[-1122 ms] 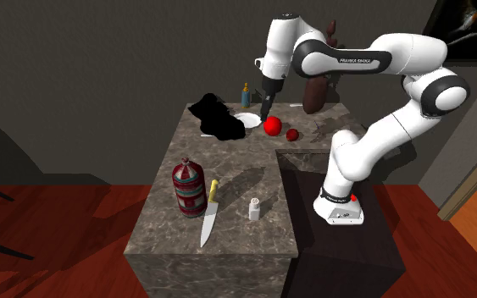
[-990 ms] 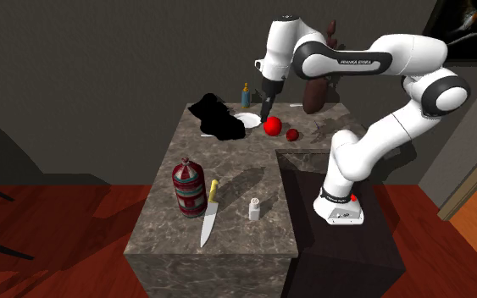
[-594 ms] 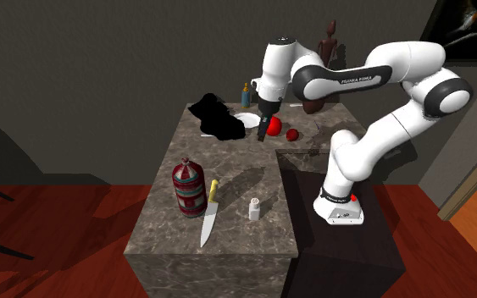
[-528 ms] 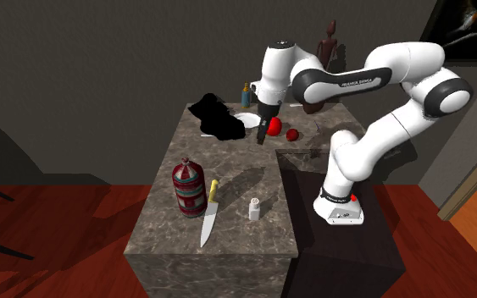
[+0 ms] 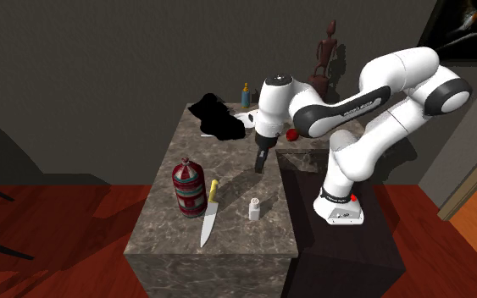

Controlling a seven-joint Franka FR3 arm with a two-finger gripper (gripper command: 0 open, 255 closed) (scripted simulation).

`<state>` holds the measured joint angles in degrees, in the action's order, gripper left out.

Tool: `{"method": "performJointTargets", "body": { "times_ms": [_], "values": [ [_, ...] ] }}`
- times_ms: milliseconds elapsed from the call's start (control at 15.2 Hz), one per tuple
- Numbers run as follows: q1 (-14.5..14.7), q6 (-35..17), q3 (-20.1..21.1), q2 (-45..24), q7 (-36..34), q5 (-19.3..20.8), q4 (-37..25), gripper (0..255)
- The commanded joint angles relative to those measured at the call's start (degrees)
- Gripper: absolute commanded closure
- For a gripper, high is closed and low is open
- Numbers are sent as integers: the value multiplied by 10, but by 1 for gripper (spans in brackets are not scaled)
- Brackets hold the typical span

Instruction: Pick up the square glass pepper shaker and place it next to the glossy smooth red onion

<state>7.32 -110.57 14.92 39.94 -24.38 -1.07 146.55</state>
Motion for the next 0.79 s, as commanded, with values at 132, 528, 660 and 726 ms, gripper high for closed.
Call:
{"method": "performJointTargets", "body": {
  "times_ms": [132, 528, 660, 726],
  "values": [
    [14, -55, 47, -45, -49, -17, 15, 0],
    [23, -126, 111, -122, -118, -25, 17, 0],
    [21, -144, 114, -131, -120, -22, 27, 0],
    [20, -153, 115, -135, -121, -21, 32, 0]
  ]
}}
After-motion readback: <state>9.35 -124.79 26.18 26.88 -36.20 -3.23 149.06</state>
